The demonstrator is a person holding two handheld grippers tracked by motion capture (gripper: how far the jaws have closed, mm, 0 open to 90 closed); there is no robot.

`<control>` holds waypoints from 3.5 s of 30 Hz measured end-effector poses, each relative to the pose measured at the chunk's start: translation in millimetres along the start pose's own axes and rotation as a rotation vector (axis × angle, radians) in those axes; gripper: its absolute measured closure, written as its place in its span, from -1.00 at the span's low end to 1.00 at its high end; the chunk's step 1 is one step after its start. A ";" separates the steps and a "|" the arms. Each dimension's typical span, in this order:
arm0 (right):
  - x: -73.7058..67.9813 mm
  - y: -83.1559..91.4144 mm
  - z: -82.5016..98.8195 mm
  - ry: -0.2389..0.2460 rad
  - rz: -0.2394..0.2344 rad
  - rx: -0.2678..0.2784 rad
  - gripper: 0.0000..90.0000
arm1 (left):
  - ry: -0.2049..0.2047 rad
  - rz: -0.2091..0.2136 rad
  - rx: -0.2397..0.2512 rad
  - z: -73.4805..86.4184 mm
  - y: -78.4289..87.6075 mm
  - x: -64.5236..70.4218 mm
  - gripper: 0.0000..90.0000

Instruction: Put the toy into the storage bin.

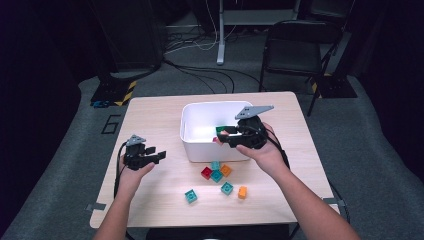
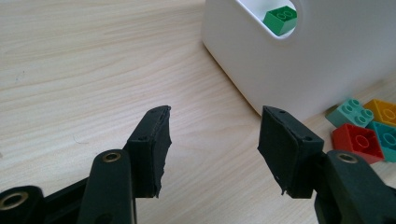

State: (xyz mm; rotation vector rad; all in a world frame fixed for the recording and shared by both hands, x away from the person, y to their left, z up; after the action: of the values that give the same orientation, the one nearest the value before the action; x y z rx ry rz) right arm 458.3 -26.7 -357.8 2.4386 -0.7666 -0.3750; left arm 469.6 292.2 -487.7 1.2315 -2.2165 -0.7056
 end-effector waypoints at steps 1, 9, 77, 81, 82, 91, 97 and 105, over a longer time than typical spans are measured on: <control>1.7 -0.4 -1.9 -0.003 0.004 0.002 0.30 | 0.000 0.000 0.001 0.0 0.1 -0.2 -0.05; 16.7 -9.6 -11.5 -0.010 0.035 -0.004 0.30 | -0.004 0.001 -0.008 0.5 -1.0 -0.1 -0.05; 57.9 -74.7 -44.4 -0.043 0.141 -0.034 0.19 | 0.004 0.005 0.000 -0.4 -0.1 -4.1 -0.05; 40.9 -64.9 -42.1 -0.009 0.109 -0.014 0.17 | 0.005 0.002 0.007 -1.0 0.6 -4.3 -0.05; 37.1 -62.6 -40.6 -0.001 0.105 -0.013 0.17 | 0.004 0.002 0.003 -0.7 0.7 -4.5 -0.05; 12.3 -42.1 -22.1 0.031 0.076 -0.003 0.17 | 0.005 0.002 0.000 -0.3 -0.1 -3.7 -0.05; 1.2 -32.7 -7.7 0.045 0.082 -0.002 0.13 | 0.005 0.000 0.002 -0.2 0.1 -3.5 -0.05; -16.0 -33.5 17.9 0.096 0.088 -0.018 0.10 | 0.007 0.000 0.005 0.0 -0.4 -3.3 -0.05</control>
State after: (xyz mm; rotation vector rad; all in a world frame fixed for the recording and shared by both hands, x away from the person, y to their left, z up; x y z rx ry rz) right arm 452.9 -1.8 -390.2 2.3779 -0.8211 -0.2282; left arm 471.4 294.8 -488.5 1.2348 -2.2141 -0.6955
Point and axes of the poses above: each handheld gripper's, and its own axes: y roughly backward along the jaws, z roughly out of its underside, x roughly to its right, the point moved 5 cm from there along -y, roughly forward along the jaws, and after that the axes turned 4 degrees about -x, right-handed, at the moved point
